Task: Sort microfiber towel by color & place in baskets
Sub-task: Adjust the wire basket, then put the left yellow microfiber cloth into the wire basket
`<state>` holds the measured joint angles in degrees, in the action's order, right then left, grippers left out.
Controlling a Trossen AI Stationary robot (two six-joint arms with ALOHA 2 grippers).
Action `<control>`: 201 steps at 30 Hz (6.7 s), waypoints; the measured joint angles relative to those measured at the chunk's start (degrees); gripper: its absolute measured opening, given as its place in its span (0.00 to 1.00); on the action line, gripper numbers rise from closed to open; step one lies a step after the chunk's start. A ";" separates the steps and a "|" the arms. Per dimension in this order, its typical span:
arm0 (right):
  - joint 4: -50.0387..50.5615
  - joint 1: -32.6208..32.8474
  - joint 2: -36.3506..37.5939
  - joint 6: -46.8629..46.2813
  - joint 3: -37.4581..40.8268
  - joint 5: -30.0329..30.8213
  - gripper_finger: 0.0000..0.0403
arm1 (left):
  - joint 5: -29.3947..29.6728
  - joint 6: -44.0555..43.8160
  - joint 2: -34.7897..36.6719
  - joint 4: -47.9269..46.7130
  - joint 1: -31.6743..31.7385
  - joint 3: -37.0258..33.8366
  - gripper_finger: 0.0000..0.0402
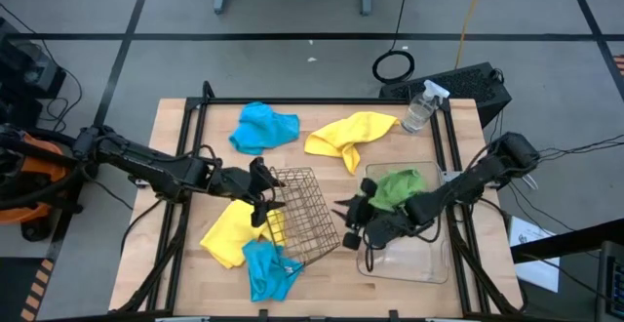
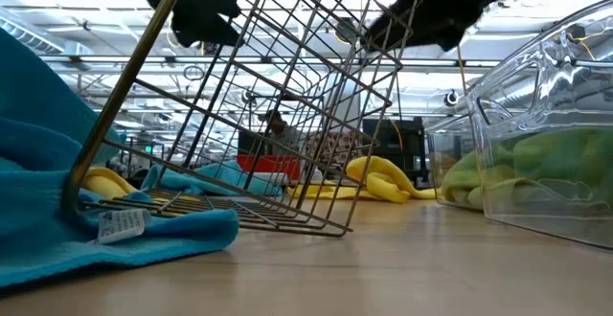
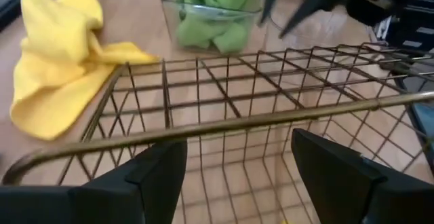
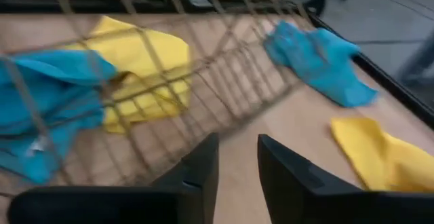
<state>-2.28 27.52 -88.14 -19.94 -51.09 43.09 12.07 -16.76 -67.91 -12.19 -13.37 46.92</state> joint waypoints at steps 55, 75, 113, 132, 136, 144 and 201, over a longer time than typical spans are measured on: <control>7.22 -2.49 -6.11 -7.67 -0.02 -15.02 0.00 | -5.06 6.58 -8.75 16.81 5.11 -0.04 0.68; 17.53 -2.44 2.82 -2.80 -0.04 -17.68 0.00 | -2.63 0.34 2.51 -13.96 2.67 -0.09 0.68; 21.61 1.92 10.89 -5.07 -0.04 -20.19 0.00 | 3.98 -19.25 6.13 -22.03 -9.81 -10.27 0.68; 13.66 4.46 6.46 -1.90 -0.04 -12.98 0.00 | -2.24 -15.82 -0.96 -23.19 -11.24 -20.05 0.67; 13.34 4.34 6.32 1.08 -0.04 -12.86 0.00 | -1.50 -15.43 -2.27 -17.92 -10.26 -22.52 0.55; 12.96 3.95 6.32 5.42 -0.04 -8.19 0.00 | 8.31 -11.71 -2.19 -20.88 -9.90 -22.74 0.05; -35.24 -4.77 -5.08 21.90 -0.02 -5.12 0.74 | 20.28 13.15 -5.70 3.25 -8.02 7.95 0.06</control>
<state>-37.52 22.75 -93.23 1.96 -51.11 37.97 32.36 -3.60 -73.61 -8.94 -21.39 54.87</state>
